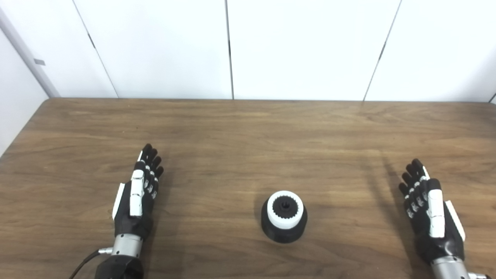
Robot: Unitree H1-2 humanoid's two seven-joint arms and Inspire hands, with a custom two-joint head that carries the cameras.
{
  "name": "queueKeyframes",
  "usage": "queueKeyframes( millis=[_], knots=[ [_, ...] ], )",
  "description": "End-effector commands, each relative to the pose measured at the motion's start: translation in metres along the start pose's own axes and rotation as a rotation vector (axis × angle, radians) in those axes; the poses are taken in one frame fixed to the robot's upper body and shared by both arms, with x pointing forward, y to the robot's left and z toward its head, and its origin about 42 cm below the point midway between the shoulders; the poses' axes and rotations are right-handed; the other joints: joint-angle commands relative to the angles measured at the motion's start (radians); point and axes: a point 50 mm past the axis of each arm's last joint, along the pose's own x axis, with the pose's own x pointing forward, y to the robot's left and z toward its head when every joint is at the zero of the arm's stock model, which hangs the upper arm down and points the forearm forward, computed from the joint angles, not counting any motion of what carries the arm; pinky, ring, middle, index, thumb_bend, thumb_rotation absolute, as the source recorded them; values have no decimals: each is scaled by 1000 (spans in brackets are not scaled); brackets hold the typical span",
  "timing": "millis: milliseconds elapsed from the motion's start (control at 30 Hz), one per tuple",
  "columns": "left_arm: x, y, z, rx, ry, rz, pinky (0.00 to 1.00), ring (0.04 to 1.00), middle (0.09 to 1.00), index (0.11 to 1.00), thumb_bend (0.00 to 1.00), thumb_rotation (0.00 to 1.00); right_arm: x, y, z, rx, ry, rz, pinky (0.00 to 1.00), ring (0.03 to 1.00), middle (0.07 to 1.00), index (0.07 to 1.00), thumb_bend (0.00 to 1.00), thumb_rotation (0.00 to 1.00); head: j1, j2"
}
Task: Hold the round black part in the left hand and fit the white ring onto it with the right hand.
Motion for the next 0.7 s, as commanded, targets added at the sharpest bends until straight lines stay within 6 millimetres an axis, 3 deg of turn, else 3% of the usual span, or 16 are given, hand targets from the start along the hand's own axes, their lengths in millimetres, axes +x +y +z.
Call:
queueKeyframes(
  millis=[0,667],
  knots=[
    [1,3,0,11,-17,-1,1000,1000,1000,1000,429,947,6,5,7,2,-47,18,1000,1000,1000,1000,528,1000,-1,3],
    [0,2,2,16,-15,-7,1000,1000,1000,1000,422,951,6,5,7,-5,-54,14,1000,1000,1000,1000,524,1000,0,9]
  ],
)
